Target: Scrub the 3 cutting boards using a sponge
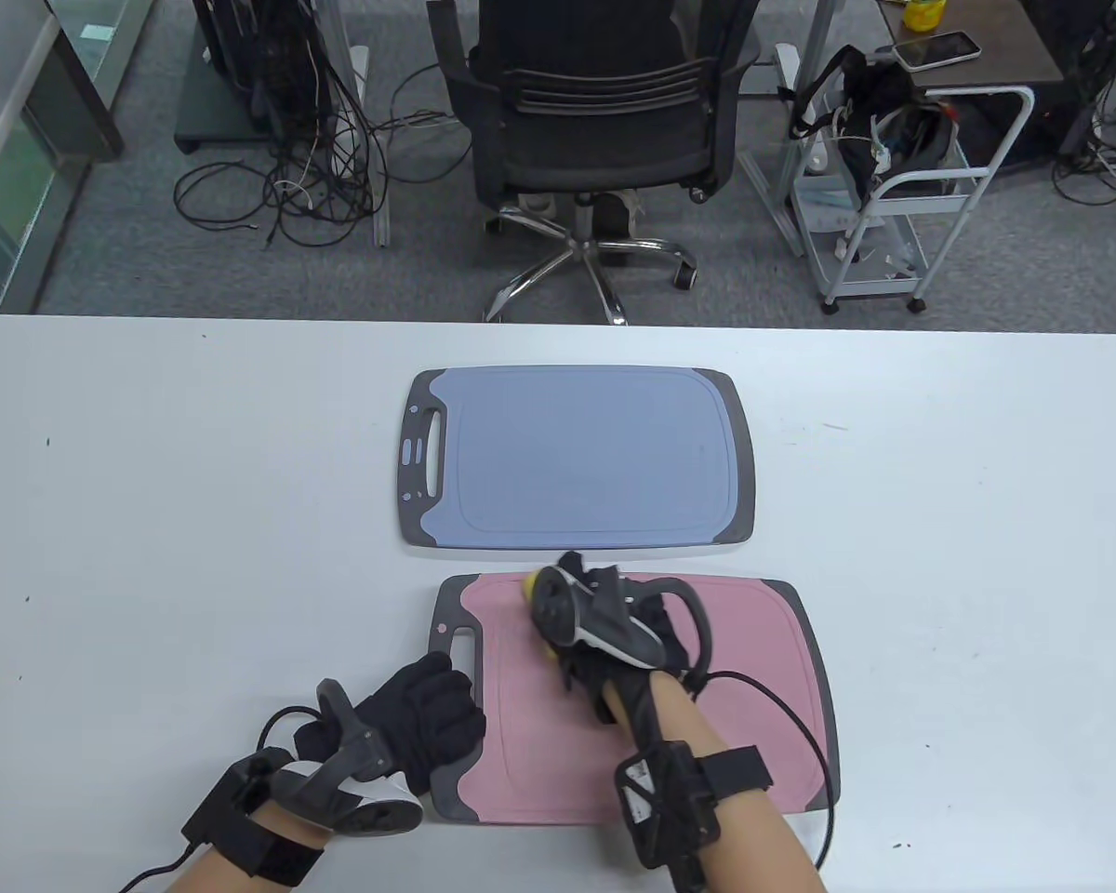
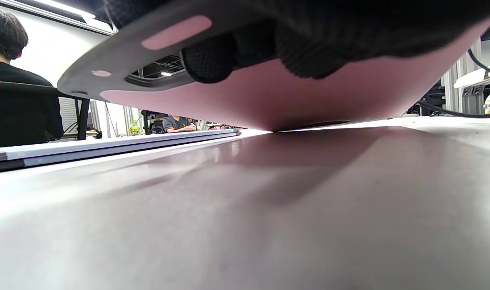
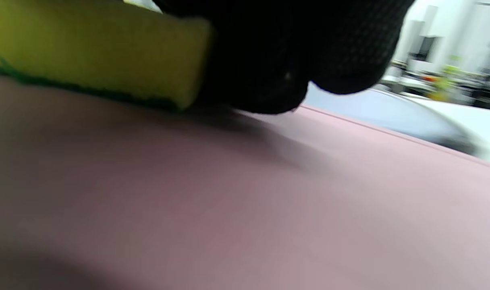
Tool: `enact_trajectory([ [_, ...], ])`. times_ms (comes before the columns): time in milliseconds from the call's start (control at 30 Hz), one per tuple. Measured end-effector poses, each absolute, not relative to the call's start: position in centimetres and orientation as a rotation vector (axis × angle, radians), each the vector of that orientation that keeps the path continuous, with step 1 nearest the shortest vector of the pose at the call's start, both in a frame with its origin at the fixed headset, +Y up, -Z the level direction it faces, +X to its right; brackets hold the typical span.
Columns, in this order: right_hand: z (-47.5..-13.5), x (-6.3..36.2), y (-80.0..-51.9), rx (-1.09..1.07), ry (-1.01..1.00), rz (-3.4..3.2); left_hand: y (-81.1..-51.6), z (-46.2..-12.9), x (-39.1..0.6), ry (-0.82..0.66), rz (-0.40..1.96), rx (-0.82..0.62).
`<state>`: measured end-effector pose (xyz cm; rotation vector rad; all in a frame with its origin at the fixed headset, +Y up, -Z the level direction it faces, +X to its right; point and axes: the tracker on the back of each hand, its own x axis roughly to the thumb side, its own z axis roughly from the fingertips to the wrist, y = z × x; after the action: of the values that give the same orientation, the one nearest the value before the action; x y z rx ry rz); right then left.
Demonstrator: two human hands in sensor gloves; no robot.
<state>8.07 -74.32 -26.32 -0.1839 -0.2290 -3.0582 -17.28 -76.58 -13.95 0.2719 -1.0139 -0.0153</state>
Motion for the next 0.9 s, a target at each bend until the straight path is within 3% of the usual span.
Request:
enact_trajectory([
  [167, -25.1, 23.2, -76.5, 0.475, -0.319, -3.091, -76.6, -14.1, -17.2, -1.014, -0.008, 0.259],
  [267, -24.2, 26.5, -77.1, 0.624, -0.361, -3.120, -76.6, -14.3, -17.2, -1.006, 0.006, 0.256],
  [333, -24.3, 24.8, -76.8, 0.540, -0.318, -3.133, -76.6, -14.4, -17.2, -1.003, 0.011, 0.250],
  [400, -24.6, 21.1, -76.3, 0.248, -0.317, -3.146, -76.7, -14.4, -17.2, -1.003, 0.012, 0.249],
  [533, -23.0, 7.7, -74.4, -0.454, -0.316, -3.135, -76.7, -14.0, -16.9, -1.008, -0.025, 0.267],
  [633, -20.1, 0.3, -73.4, -0.845, -0.204, -2.994, -76.6, -13.9, -16.9, -1.012, -0.033, 0.274],
  [767, -19.7, 0.7, -73.5, -0.830, -0.180, -2.992, -76.6, -13.9, -16.9, -1.013, -0.030, 0.277],
  [900, -20.9, 8.7, -74.8, -0.389, -0.228, -3.141, -76.6, -14.0, -16.9, -1.009, -0.026, 0.268],
])
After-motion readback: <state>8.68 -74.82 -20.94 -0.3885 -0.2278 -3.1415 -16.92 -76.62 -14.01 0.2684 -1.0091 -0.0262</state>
